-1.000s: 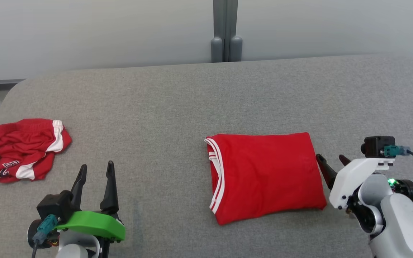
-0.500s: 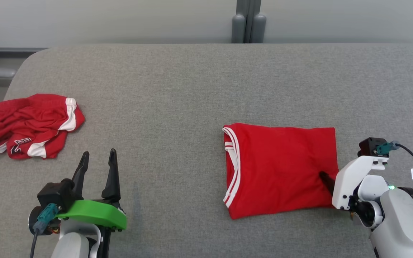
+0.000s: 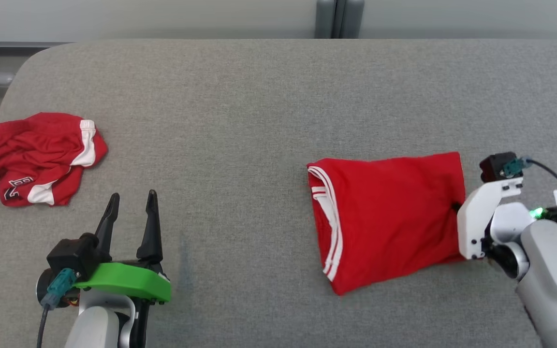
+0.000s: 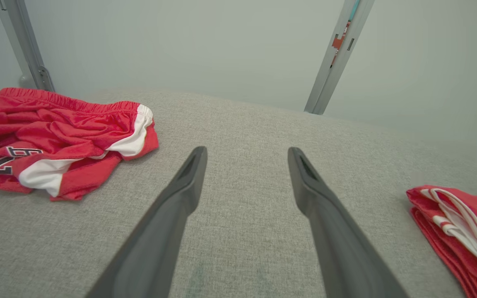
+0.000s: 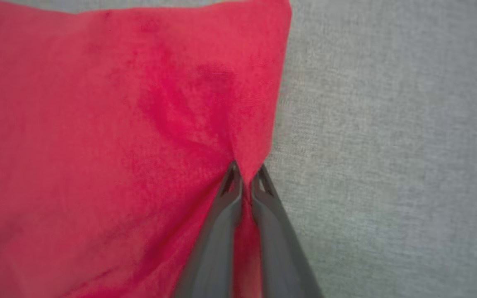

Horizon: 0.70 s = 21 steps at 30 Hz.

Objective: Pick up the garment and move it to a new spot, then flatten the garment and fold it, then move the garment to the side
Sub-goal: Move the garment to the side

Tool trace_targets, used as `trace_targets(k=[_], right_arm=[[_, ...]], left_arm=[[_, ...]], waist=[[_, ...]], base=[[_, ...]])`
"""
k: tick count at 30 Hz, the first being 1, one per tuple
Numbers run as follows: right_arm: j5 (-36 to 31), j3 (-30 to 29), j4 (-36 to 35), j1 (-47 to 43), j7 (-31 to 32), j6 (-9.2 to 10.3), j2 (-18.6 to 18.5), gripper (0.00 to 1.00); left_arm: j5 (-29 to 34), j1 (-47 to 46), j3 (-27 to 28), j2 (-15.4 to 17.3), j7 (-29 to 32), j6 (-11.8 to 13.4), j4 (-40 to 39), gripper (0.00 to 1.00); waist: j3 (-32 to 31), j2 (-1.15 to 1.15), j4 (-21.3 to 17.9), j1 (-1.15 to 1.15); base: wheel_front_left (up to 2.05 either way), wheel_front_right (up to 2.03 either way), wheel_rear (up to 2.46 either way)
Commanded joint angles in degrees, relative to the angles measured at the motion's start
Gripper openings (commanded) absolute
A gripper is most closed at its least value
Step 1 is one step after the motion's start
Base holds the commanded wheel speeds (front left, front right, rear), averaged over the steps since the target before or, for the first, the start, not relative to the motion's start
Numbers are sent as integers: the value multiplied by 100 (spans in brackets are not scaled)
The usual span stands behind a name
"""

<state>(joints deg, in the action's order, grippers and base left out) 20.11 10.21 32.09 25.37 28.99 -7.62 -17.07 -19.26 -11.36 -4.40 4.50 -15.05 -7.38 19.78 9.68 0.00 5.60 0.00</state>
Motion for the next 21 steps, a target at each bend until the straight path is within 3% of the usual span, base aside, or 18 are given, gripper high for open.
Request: trace_targets(k=[1,5,10,14,21], right_arm=[[-64,112,-88,165,39,23,-256,0],[-57,571,-417,531,154,20,-878,0],[-39,659,-514,919,96,19,-1494,0],[-154,569,-387,1216,-155,19,-1752,0],[-515,208,23,1587,-706,19,-1947,0]], left_arm=[[-19,-126,1,45,-15,-12,-47,100],[-1,-164,1,66,-16,-13,-219,100],[72,-189,32,55,-15,-13,-499,100],[150,-333,-25,84,-15,-12,-712,100],[151,-622,-329,121,-15,-12,-966,100]], waist=[[122,0,-154,0],[251,0,-435,0],[403,0,-914,0],[633,0,-1250,0],[1076,0,-1478,0]], base=[[0,0,0],[0,0,0],[0,0,0],[0,0,0],[0,0,0]])
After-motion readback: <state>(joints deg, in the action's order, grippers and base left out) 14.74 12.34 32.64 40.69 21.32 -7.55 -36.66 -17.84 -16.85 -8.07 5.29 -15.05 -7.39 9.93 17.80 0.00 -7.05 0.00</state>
